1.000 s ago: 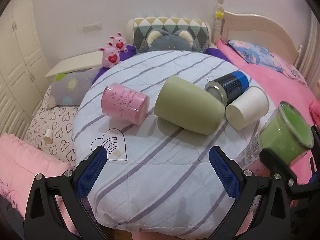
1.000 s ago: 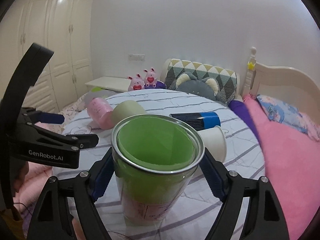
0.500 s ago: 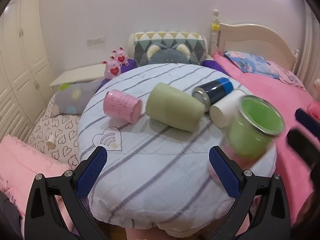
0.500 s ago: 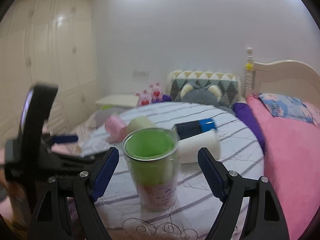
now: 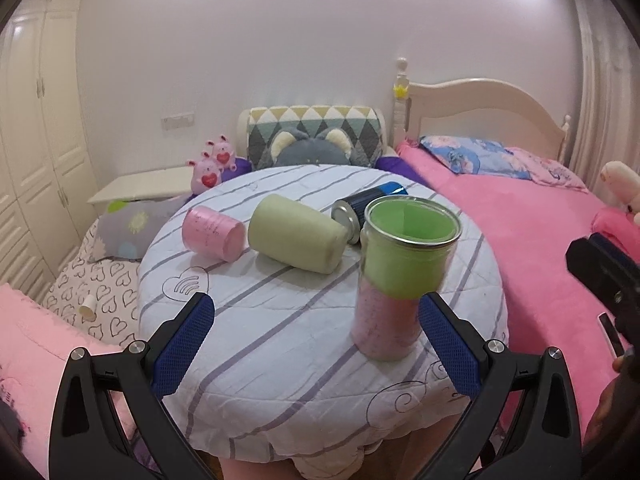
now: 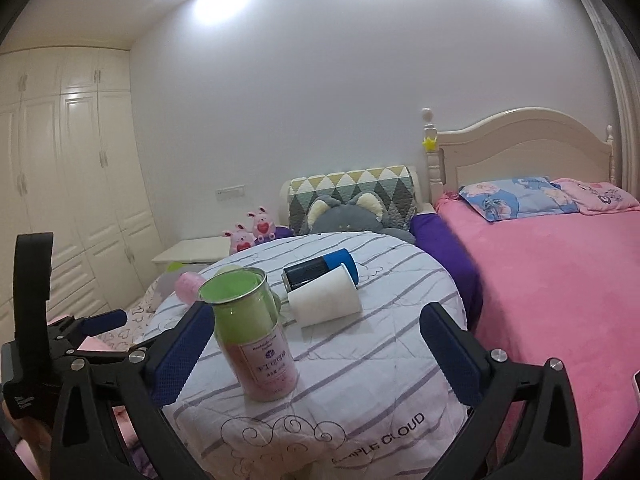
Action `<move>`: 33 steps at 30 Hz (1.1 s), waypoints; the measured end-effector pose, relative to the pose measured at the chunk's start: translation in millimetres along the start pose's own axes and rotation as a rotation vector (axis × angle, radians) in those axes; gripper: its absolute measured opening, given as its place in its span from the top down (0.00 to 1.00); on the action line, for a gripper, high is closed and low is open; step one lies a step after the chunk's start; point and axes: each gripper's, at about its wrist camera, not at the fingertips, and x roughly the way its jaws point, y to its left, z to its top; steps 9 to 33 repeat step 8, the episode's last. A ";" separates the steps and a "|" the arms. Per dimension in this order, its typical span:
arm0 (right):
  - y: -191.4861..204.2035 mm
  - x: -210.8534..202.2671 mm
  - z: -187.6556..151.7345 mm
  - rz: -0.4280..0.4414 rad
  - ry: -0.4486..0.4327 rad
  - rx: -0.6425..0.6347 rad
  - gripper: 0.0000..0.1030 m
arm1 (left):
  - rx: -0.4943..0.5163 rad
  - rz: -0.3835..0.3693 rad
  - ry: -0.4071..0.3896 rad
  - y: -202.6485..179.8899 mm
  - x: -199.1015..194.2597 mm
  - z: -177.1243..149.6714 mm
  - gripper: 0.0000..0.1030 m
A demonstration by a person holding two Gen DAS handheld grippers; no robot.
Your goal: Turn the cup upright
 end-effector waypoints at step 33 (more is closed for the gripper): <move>-0.8 5.9 -6.1 0.023 0.031 -0.005 0.00 | -0.020 0.050 -0.027 -1.5 -5.2 0.6 0.00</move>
